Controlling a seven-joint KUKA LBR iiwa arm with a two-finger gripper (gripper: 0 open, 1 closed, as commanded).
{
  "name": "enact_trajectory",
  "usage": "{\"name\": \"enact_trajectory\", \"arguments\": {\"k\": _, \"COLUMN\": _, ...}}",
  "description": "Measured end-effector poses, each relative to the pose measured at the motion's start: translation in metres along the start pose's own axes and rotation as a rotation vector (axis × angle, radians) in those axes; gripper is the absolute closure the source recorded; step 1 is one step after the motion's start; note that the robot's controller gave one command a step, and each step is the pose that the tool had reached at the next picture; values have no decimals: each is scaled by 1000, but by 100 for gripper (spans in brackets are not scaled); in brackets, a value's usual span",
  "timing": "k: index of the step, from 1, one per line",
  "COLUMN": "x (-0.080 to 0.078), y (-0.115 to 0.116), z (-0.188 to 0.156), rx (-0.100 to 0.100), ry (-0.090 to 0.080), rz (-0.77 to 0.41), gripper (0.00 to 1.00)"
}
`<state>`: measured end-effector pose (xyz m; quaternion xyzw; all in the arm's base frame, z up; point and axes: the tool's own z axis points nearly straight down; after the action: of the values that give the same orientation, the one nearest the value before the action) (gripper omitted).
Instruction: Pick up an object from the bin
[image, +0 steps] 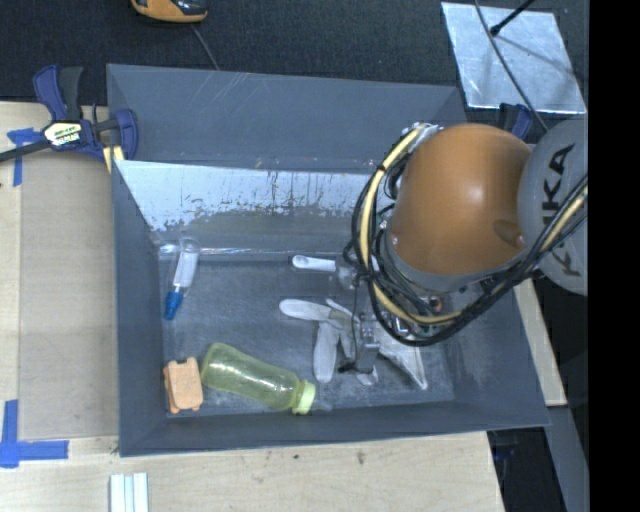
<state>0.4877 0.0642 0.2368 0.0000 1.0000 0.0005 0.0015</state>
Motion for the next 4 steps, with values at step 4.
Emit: {"name": "enact_trajectory", "arguments": {"k": 4, "x": -46, "y": -4, "z": 162, "rx": 1, "ry": 4, "rz": 201, "gripper": 0}}
